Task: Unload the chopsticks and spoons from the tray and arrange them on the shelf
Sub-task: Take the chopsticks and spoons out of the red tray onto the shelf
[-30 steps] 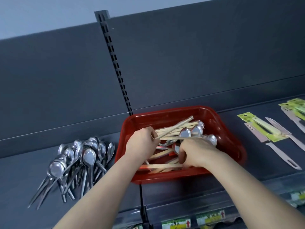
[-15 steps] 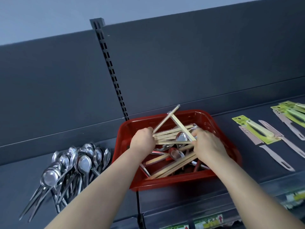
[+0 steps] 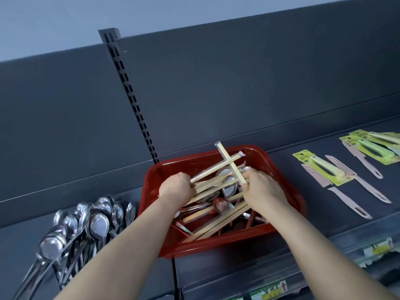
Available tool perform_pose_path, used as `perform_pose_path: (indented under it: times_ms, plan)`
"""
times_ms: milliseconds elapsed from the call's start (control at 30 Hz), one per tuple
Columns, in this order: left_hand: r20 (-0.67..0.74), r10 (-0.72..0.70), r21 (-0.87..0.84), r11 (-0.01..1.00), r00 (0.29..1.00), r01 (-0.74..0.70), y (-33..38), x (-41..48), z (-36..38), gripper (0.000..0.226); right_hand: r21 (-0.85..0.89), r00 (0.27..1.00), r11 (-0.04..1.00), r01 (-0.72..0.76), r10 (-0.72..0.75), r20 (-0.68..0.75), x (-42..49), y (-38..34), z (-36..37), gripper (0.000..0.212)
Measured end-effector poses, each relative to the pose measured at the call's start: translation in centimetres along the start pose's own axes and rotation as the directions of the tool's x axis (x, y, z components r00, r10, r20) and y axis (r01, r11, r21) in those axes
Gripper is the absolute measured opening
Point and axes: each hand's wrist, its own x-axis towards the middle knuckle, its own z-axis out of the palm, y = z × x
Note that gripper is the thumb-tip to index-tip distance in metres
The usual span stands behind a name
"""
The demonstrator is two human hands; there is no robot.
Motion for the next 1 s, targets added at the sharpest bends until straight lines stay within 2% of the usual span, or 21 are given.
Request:
perform_pose_path:
  times_ms: [167, 300, 433, 567, 700, 800, 1000]
  plan:
    - [-0.016, -0.016, -0.177, 0.984, 1.000, 0.013, 0.5, -0.6, -1.9, 0.022, 0.038, 0.999, 0.999, 0.038, -0.038, -0.014, 0.0, -0.4, -0.5, 0.024]
    - [0.016, -0.008, -0.341, 0.940, 1.000, 0.013, 0.2, -1.8, -2.8, 0.026, 0.062, 0.998, 0.997, 0.047, -0.050, 0.046, 0.1, -1.5, -0.3, 0.029]
    - [0.045, -0.082, -0.577, 0.812, 0.996, 0.093, -0.8, -3.0, -3.1, 0.024, 0.166, 0.996, 0.984, 0.057, -0.067, 0.061, 0.1, -2.9, -0.2, 0.026]
    - [0.038, -0.223, -0.785, 0.597, 0.974, 0.168, -2.5, -4.4, -4.4, 0.015, 0.266, 0.988, 0.953, 0.149, -0.155, 0.001, -0.1, -5.6, -0.1, 0.021]
    - [-0.059, -0.329, -0.826, 0.546, 0.942, 0.139, -6.0, -7.4, -6.4, 0.015, 0.357, 0.956, 0.892, 0.277, -0.295, -0.004, -0.9, -11.0, 0.5, 0.021]
    - [-0.140, -0.446, -0.834, 0.534, 0.884, 0.138, -10.6, -10.4, -7.2, 0.021, 0.395, 0.910, 0.838, 0.377, -0.415, 0.014, -3.2, -16.3, 1.7, 0.020]
    - [-0.165, -0.603, -0.815, 0.529, 0.780, 0.237, -23.2, -18.2, -7.9, 0.017, 0.364, 0.799, 0.770, 0.524, -0.593, 0.104, -10.9, -26.4, 6.8, 0.029]
